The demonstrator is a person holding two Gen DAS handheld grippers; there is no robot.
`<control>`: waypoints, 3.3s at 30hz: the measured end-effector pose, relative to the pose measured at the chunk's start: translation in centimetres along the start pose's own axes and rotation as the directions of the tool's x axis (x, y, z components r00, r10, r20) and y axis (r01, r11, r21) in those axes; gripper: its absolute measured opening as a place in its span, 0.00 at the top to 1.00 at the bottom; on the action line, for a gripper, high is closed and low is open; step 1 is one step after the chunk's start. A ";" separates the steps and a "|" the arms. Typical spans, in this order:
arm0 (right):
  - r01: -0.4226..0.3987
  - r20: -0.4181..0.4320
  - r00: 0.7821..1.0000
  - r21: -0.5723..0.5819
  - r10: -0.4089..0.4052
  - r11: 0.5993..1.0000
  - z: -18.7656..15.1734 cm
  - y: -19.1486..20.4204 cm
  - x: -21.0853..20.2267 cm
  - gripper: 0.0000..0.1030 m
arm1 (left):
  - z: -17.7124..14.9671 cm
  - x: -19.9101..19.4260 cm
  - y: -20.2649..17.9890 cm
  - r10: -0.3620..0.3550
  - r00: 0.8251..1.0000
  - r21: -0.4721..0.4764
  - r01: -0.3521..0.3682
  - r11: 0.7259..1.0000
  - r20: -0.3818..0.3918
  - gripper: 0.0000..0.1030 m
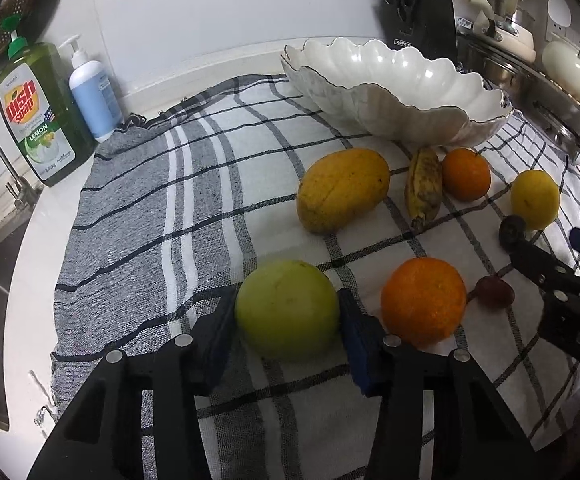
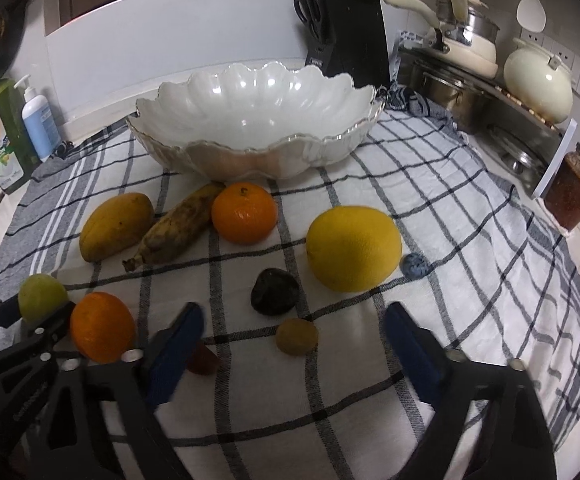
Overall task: Organize fruits
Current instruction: 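Close the left tool on the green apple while the right tool grasps the small yellow fruit, then carry both fruits into the white bowl and open both tools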
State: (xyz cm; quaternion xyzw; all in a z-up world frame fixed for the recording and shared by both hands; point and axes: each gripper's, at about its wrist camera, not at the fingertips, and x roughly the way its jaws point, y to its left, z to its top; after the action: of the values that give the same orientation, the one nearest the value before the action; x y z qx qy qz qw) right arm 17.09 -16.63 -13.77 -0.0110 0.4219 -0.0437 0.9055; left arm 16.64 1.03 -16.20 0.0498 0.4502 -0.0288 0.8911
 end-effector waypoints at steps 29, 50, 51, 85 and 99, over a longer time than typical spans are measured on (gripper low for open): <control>-0.090 0.029 0.996 0.008 0.090 0.996 -1.0 -1.0 -2.6 0.76 | -0.4 -4.2 -0.7 0.003 0.998 -0.002 -0.003 1.000 0.068 0.53; -0.109 0.137 0.985 0.028 0.104 0.994 3.2 -3.4 -6.0 0.76 | 3.9 -8.3 -2.5 -0.044 0.985 0.032 0.039 0.999 0.169 0.53; -0.109 0.144 0.984 0.027 0.105 0.994 3.7 -3.5 -6.1 0.76 | 4.3 -8.4 -2.5 -0.049 0.984 0.033 0.043 0.999 0.173 0.53; -0.086 0.193 0.977 -0.031 0.090 0.996 16.1 -5.1 -1.2 0.76 | 18.5 -2.4 -4.0 -0.103 0.972 0.094 0.084 0.992 0.213 0.53; -0.103 0.070 0.992 -0.001 0.103 0.995 17.1 -5.7 6.8 0.76 | 20.1 3.6 -4.6 -0.095 0.985 0.084 0.084 0.993 0.144 0.53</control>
State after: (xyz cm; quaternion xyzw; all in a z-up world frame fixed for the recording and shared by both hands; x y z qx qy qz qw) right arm 34.13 -23.18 -7.59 0.0103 0.3899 0.0031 0.9208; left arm 34.39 -5.88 -7.57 0.0620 0.3834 -0.0901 0.9171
